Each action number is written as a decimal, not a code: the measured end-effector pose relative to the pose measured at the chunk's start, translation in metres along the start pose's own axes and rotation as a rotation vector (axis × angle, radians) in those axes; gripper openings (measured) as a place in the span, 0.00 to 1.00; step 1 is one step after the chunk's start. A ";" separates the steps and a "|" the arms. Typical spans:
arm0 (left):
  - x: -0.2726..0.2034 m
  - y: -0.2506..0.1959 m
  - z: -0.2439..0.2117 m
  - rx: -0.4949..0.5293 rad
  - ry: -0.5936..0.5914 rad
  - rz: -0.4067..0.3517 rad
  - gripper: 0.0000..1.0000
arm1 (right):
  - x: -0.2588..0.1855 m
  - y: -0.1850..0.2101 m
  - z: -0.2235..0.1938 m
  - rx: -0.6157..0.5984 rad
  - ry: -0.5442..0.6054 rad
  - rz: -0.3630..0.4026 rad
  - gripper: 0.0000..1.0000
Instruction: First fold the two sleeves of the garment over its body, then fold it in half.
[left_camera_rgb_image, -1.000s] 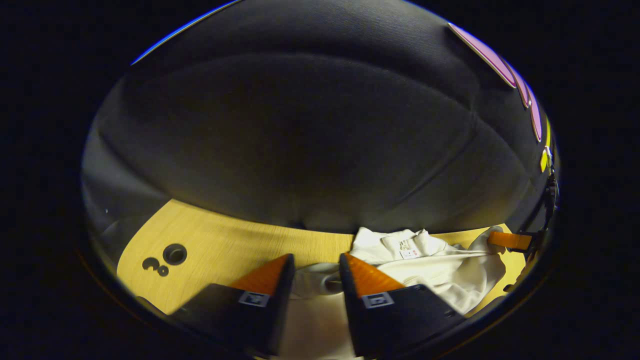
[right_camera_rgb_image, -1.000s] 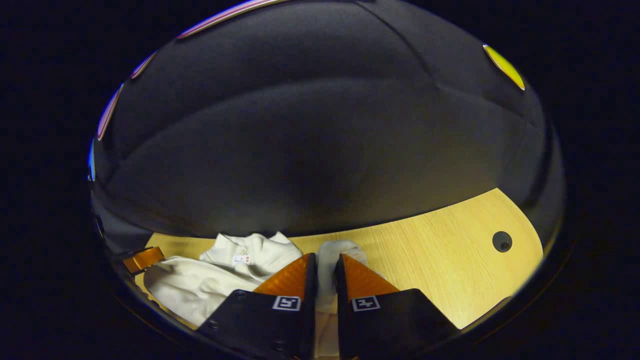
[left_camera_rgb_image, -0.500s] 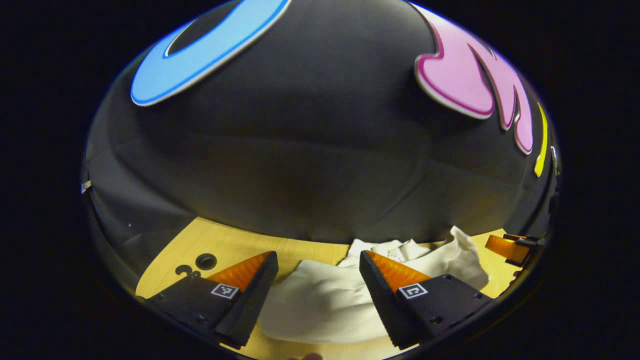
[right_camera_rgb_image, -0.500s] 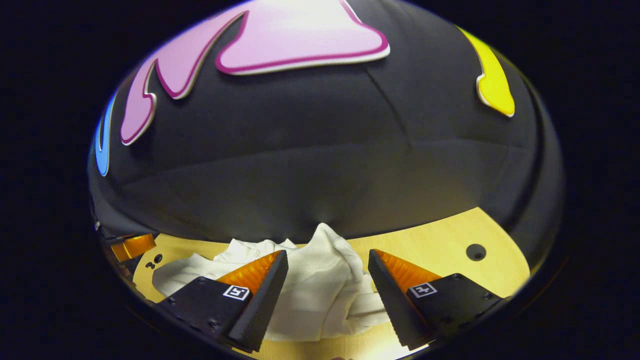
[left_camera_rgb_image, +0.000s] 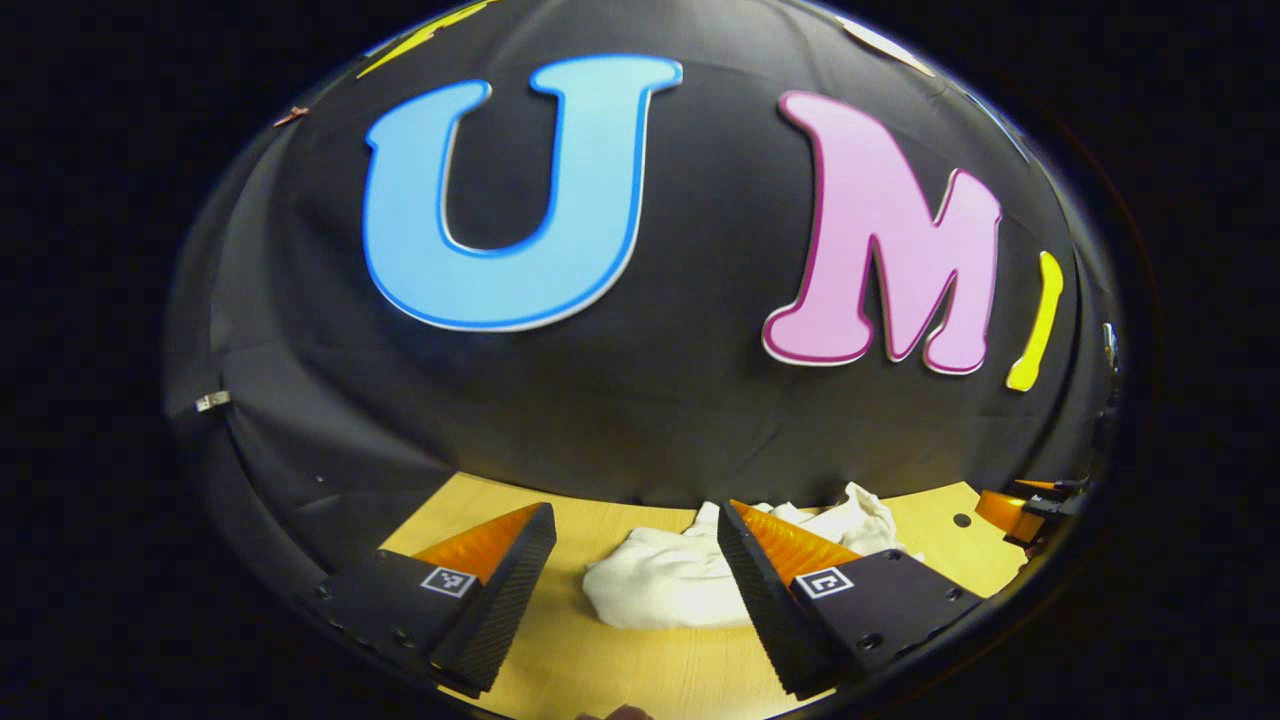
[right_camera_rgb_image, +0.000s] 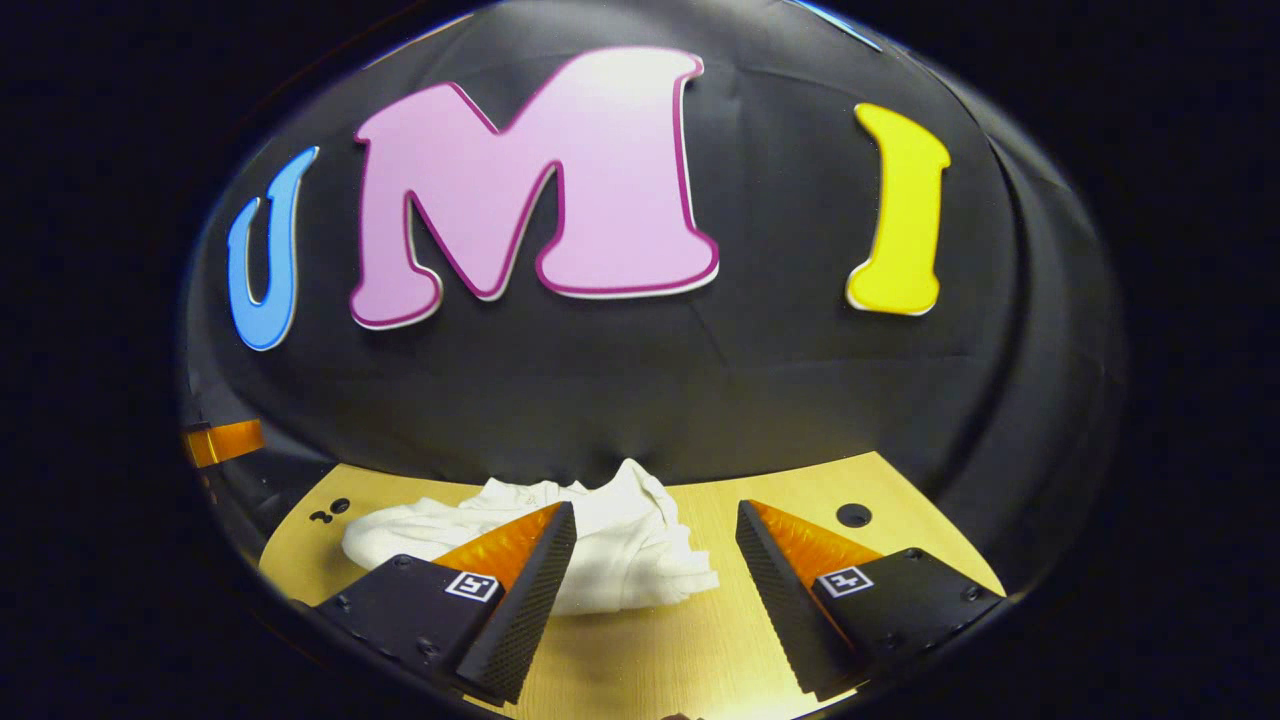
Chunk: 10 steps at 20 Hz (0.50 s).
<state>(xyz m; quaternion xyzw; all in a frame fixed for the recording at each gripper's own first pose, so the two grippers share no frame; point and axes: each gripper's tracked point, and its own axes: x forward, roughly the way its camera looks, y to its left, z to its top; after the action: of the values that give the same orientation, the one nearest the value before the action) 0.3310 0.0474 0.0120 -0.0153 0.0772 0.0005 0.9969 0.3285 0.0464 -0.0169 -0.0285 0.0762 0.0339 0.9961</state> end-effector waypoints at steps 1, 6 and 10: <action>-0.021 0.001 0.003 0.009 -0.020 -0.007 1.00 | -0.017 -0.001 0.005 -0.005 -0.009 -0.005 0.98; -0.131 0.000 0.009 0.103 -0.086 -0.037 1.00 | -0.111 0.004 0.031 -0.021 -0.083 -0.017 0.98; -0.206 -0.015 0.010 0.109 -0.119 -0.095 1.00 | -0.186 0.012 0.039 -0.043 -0.147 -0.026 0.98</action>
<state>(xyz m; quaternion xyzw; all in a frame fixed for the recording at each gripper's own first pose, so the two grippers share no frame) 0.1291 0.0327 0.0539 0.0356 0.0171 -0.0502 0.9980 0.1497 0.0489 0.0493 -0.0482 0.0018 0.0247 0.9985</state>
